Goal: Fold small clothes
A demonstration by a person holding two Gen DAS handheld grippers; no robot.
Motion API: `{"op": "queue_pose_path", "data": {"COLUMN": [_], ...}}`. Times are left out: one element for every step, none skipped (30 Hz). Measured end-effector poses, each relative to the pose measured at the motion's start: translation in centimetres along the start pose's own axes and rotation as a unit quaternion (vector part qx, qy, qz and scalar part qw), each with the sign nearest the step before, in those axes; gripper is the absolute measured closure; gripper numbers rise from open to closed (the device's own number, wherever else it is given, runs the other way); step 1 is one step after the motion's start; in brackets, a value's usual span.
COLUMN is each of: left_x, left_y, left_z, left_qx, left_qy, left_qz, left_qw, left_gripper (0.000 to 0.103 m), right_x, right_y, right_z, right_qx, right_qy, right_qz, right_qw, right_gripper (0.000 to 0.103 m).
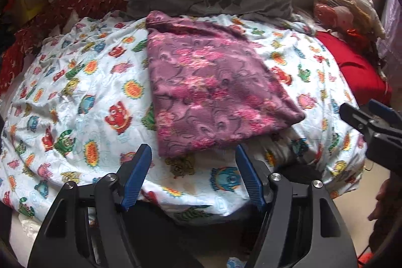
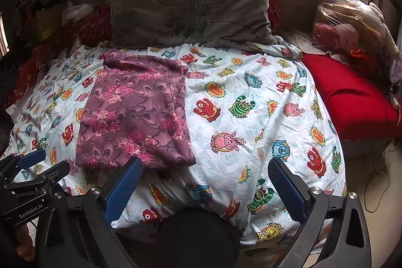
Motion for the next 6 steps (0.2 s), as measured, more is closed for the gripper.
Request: {"op": "queue_pose_path", "data": {"left_x": [-0.1, -0.2, -0.2, -0.3, -0.3, -0.3], "left_y": [0.0, 0.0, 0.0, -0.1, -0.1, -0.2], "left_z": [-0.4, -0.8, -1.1, -1.4, -1.6, -1.7], "left_qx": [0.004, 0.008, 0.010, 0.012, 0.013, 0.014], "left_qy": [-0.001, -0.001, -0.001, -0.001, 0.001, 0.001], "left_qz": [0.000, 0.000, 0.002, 0.005, 0.006, 0.006], "left_qw": [1.0000, 1.0000, 0.9999, 0.9999, 0.9999, 0.9999], "left_gripper": [0.034, 0.034, 0.034, 0.034, 0.034, 0.034], "right_x": [0.0, 0.0, 0.0, 0.0, 0.0, 0.0], "right_y": [0.0, 0.0, 0.0, 0.0, 0.0, 0.0], "right_z": [-0.1, -0.2, -0.2, -0.3, -0.3, -0.4], "right_qx": [0.000, 0.000, 0.000, 0.000, 0.001, 0.002], "right_qy": [-0.001, -0.002, -0.002, -0.003, -0.004, -0.004], "right_qz": [-0.001, -0.001, -0.001, -0.001, -0.001, 0.000], "right_qw": [1.000, 1.000, 1.000, 1.000, 1.000, 1.000], "right_gripper": [0.002, 0.002, 0.002, 0.002, 0.002, 0.002]}}
Point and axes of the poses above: each gripper's, at about its wrist camera, not at the fingertips, and y roughly against the way its jaws point, z to its left, x to its underside, the point moved 9 cm from there along -y, roughly the way its jaws point, and after that the axes turned 15 degrees about x, right-handed, at the moved point
